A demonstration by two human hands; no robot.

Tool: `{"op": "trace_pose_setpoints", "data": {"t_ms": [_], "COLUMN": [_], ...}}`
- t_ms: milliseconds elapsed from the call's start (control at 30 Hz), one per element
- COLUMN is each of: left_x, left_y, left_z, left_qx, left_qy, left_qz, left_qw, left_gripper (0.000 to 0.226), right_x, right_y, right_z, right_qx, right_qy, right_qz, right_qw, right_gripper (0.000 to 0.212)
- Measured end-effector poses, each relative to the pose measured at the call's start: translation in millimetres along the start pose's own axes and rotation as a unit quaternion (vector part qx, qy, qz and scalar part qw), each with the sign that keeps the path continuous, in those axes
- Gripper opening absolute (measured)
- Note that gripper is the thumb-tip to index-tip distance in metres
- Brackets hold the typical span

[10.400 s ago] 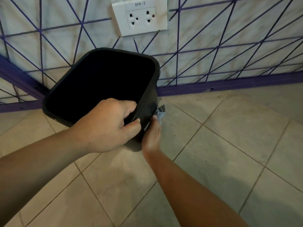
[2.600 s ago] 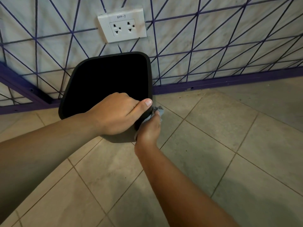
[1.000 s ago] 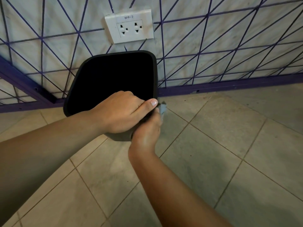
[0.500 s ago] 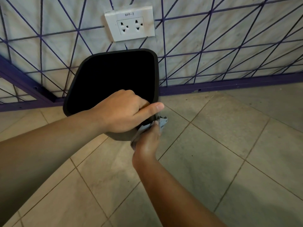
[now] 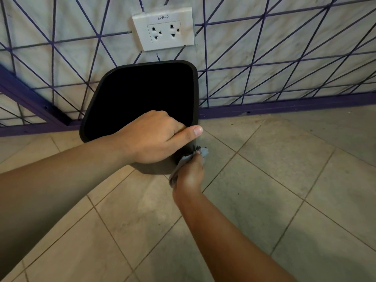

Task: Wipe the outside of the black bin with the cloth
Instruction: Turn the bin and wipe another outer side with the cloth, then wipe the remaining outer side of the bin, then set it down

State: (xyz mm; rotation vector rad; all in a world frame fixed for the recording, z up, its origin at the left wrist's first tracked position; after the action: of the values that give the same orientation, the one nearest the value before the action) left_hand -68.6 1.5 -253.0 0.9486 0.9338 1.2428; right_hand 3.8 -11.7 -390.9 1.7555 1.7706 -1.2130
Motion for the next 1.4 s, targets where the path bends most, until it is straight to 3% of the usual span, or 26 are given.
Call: {"op": "trace_pose_setpoints", "data": {"t_ms": [67,467,567,1133,1333,1400], "left_x": [-1,0,0,0,0,0], "left_y": [1,0,0,0,-1,0], "left_z": [1,2,0,-3,-2,-3], "left_qx": [-0.004,0.008,0.004,-0.003,0.000,-0.004], "left_qy": [-0.004,0.000,-0.002,-0.003,-0.001,0.000], "left_qz": [0.000,0.003,0.002,0.004,0.007,0.006], "left_qw": [1.000,1.000,1.000,1.000,1.000,1.000], "left_gripper": [0.068,0.072,0.072,0.076,0.075,0.077], "right_x": [-10,-1,-5,-9,-3,-10], "right_y": [2,8,9,11,13,14], "right_z": [6,-4,0,11,-1,2], "right_qx": [0.007,0.004,-0.028,-0.075,-0.085,-0.107], "right_qy": [-0.001,-0.020,-0.006,0.008,-0.006,0.008], "right_qz": [-0.026,-0.012,-0.012,-0.028,0.017,-0.001], "right_qw": [1.000,1.000,1.000,0.997,0.996,0.994], "right_gripper": [0.054,0.050,0.041,0.054,0.040,0.034]}}
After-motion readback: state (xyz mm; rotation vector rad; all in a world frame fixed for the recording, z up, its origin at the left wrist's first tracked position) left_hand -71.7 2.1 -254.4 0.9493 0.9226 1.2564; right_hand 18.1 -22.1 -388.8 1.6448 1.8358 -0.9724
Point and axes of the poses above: each hand's wrist, its own x-axis towards the middle knuckle, its own y-axis out of the back of the hand, z = x × y, the point moved 2 cm from there along x, towards the middle knuckle, and after that the axes turned 3 degrees about -x, right-handed, at the moved point
